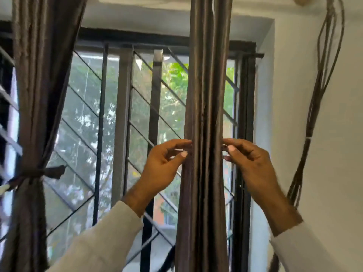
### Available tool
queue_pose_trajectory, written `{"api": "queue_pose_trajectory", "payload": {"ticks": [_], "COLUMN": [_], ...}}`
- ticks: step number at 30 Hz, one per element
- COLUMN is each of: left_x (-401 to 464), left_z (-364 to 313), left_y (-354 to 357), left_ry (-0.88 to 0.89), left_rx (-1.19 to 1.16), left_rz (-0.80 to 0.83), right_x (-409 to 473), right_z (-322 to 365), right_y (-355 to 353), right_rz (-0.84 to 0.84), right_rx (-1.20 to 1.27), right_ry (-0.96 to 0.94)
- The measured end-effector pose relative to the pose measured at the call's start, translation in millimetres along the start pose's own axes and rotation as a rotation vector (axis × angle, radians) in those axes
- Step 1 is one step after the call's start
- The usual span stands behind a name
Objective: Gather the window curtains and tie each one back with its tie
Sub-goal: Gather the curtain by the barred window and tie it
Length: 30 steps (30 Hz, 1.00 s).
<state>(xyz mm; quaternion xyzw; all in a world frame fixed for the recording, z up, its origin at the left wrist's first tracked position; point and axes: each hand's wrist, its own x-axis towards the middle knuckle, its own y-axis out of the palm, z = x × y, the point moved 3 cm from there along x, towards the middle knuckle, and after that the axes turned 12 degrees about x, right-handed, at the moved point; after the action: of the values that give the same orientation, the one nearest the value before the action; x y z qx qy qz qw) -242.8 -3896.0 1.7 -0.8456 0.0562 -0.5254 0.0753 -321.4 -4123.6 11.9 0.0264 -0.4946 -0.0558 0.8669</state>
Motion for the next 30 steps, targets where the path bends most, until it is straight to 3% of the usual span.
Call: {"api": "queue_pose_trajectory", "payload": {"ticks": [5,9,11,14,17,19,21,23,27,30], "left_x": [-84,-140,-162,-183,-196,-206,-216,-223,-220,-220], "left_z": [23,18,11,0,4,8,5,2,7,18], "left_y": [31,22,23,37,38,35,37,39,37,32], "left_ry": [-0.191,-0.330,-0.314,-0.279,-0.254,-0.282,-0.260,-0.228,-0.077,-0.026], "left_rx": [-0.037,0.025,0.100,0.235,0.443,0.505,0.559,0.583,0.651,0.709], "left_rz": [0.079,-0.067,-0.118,-0.114,-0.139,-0.152,-0.113,-0.105,-0.007,0.058], "right_x": [-84,-125,-146,-175,-186,-193,-207,-216,-220,-214], "right_z": [-44,-56,-48,-56,-62,-50,-45,-52,-61,-71], "right_y": [8,-18,-11,3,-7,-10,-1,7,19,16], "right_rz": [0.207,-0.072,-0.101,-0.012,-0.211,-0.299,-0.188,-0.037,0.026,-0.104], "right_rx": [-0.046,0.097,0.090,-0.058,-0.183,-0.350,-0.577,-0.733,-0.783,-0.815], "right_ry": [0.221,0.264,0.229,0.231,0.212,0.066,-0.135,-0.205,-0.149,-0.039]}}
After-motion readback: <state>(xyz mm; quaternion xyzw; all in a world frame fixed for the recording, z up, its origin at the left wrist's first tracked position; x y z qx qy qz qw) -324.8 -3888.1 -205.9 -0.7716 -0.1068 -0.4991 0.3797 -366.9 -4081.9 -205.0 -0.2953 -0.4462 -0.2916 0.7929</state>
